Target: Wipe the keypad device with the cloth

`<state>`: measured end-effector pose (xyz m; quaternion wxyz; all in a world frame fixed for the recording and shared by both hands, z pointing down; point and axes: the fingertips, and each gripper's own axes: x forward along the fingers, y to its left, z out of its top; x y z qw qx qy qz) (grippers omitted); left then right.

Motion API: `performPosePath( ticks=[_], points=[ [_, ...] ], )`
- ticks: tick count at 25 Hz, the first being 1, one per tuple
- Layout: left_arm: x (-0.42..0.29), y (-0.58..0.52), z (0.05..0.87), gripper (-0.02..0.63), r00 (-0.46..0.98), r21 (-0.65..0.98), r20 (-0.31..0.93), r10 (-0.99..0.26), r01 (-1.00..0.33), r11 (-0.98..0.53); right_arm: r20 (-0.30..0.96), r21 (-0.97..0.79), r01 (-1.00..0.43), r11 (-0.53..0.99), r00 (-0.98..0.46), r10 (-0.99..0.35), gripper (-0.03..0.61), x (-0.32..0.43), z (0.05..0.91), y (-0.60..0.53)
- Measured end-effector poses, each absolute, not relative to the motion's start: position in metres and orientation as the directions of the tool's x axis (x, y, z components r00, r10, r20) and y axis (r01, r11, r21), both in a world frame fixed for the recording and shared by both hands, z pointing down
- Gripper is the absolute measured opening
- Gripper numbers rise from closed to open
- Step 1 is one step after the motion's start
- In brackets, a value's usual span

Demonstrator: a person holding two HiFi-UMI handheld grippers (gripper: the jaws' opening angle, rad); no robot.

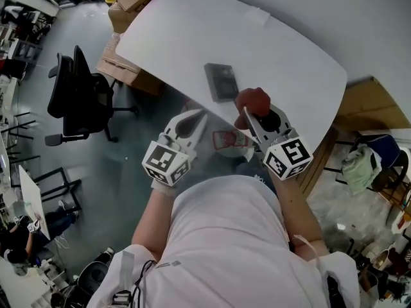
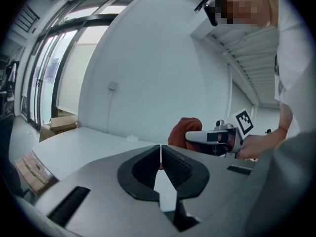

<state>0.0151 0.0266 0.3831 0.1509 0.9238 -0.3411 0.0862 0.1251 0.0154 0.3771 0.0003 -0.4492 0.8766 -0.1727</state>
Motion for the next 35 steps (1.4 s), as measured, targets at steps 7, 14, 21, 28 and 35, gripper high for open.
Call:
performPosePath(
  ticks=[7, 14, 21, 28, 35],
  points=[
    [0.03, 0.024, 0.409, 0.011, 0.702, 0.207, 0.352, -0.619, -0.703, -0.68, 0.184, -0.387, -0.734, 0.558, -0.655, -0.733, 0.097, 0.137, 0.406, -0.008],
    [0.029, 0.012, 0.447, 0.012, 0.706, 0.207, 0.418, -0.571, -0.686, -0.698, 0.242, -0.452, -0.704, 0.548, -0.688, -0.684, 0.097, 0.125, 0.432, -0.019],
    [0.021, -0.015, 0.481, 0.012, 0.73, 0.216, 0.457, -0.509, -0.646, -0.732, 0.309, -0.483, -0.699, 0.527, -0.699, -0.645, 0.098, 0.101, 0.463, -0.03],
    [0.021, -0.034, 0.52, 0.019, 0.783, 0.245, 0.489, -0.384, -0.546, -0.801, 0.37, -0.532, -0.719, 0.447, -0.673, -0.641, 0.098, 0.082, 0.5, -0.042],
    [0.03, -0.04, 0.563, 0.095, 0.81, 0.284, 0.54, -0.229, -0.432, -0.856, 0.432, -0.575, -0.74, 0.348, -0.636, -0.639, 0.097, 0.069, 0.54, -0.059]
  ],
)
